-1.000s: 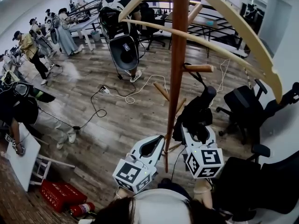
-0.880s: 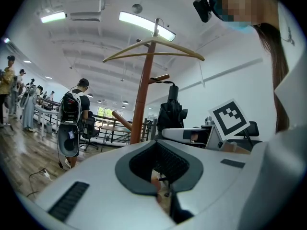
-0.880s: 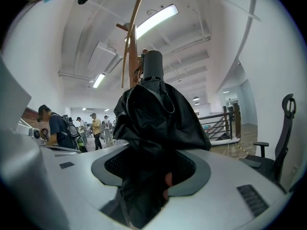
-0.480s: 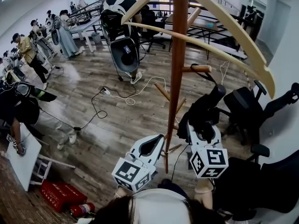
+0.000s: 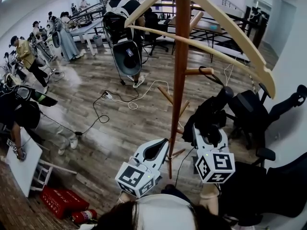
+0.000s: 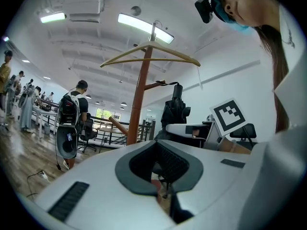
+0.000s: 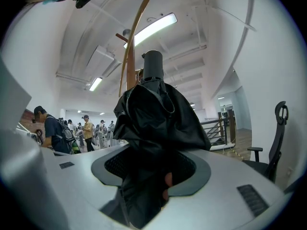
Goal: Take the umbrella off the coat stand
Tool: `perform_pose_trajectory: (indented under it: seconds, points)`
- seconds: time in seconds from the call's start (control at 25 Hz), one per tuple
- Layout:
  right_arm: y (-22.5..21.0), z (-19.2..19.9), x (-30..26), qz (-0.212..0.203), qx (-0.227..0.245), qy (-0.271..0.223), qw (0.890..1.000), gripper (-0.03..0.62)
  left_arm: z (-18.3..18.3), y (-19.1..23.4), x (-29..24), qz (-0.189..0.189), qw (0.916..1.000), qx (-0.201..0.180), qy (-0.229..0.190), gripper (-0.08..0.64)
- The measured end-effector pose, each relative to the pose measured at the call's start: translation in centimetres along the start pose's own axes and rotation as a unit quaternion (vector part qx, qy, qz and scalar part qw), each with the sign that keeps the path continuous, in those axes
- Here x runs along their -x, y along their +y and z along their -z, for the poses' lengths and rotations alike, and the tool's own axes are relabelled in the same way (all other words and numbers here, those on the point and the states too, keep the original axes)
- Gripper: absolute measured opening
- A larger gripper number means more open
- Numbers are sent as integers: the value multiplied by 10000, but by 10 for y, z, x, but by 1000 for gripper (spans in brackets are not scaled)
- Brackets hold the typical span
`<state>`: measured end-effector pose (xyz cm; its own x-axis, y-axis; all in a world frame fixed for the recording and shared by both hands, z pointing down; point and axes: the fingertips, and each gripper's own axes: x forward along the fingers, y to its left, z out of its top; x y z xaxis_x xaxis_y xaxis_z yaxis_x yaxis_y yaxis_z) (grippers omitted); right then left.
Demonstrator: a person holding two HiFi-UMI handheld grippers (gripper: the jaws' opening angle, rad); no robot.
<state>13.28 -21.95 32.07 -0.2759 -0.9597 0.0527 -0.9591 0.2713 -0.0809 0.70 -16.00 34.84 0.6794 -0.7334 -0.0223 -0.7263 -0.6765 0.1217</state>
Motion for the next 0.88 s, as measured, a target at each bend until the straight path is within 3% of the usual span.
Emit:
perform_pose_trajectory:
  seconds: [0.88]
  points:
    - [-4, -7, 21, 146, 28, -123, 9998, 242, 0, -12, 8, 63, 10000, 30, -22, 9]
